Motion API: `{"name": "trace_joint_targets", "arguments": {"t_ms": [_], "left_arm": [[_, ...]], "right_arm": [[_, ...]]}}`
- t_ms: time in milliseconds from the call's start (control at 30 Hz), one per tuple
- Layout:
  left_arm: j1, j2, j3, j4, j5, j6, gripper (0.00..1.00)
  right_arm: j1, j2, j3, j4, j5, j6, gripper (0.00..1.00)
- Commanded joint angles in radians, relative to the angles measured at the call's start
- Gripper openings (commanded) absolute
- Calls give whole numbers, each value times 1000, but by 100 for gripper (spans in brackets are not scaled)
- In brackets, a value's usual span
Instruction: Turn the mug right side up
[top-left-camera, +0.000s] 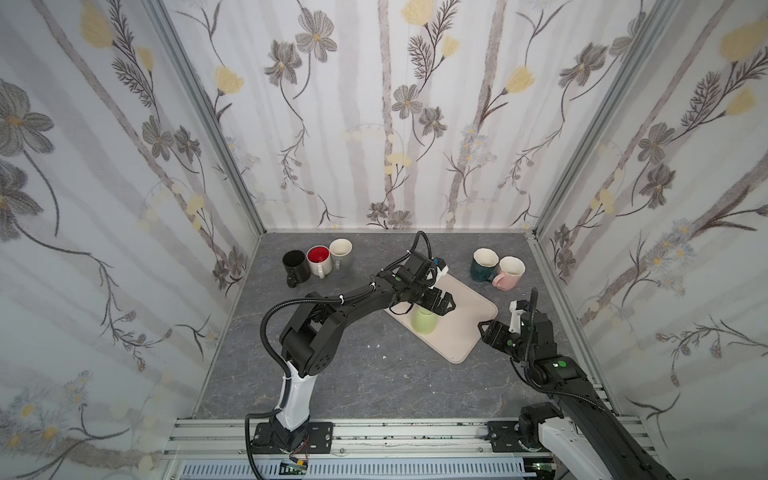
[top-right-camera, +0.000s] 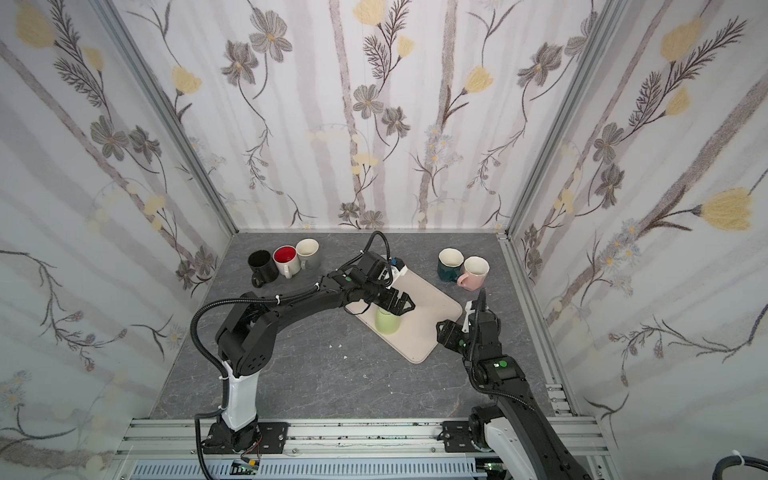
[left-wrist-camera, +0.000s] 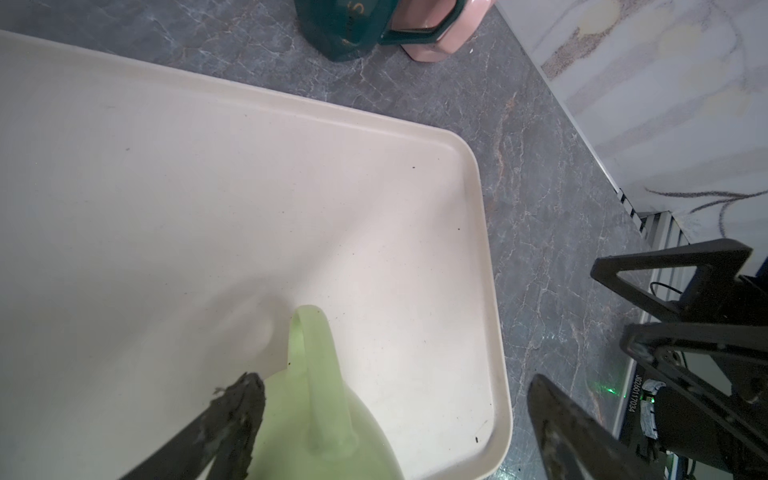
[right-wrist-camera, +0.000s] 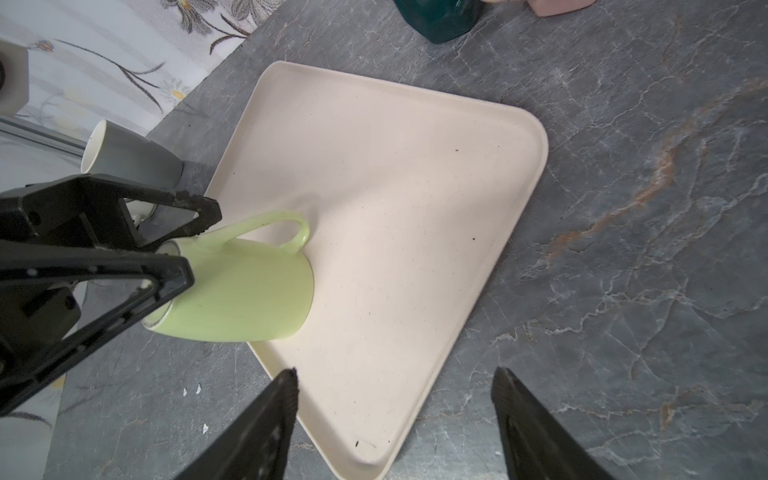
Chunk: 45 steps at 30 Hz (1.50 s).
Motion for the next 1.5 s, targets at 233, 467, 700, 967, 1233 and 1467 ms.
{"name": "trace_joint_targets", "arguments": {"t_ms": [233,467,700,967,1233,1467], "left_arm": [[-39,29,56,26,88,-45,100],[-37,-95,33,9,-14,-59,100],[-34,-306,-102,-29,-270,-110,100],[-23,-612,-364,-47,-446,-157,100],[7,-831,-593,-60,-550,-245,100],[28,-890,-634,-75,-546,-268,100]], "right_arm": [[-68,-35,-1,19,-31,-28,74],[-67,-14,13,70,-49,-64,79],[2,184,144,86,0,-75,80],[75,545,344,129,19,-96,80],[121,766,471,160,38,-110,80],[173,845,506,135,106,-135,79]]}}
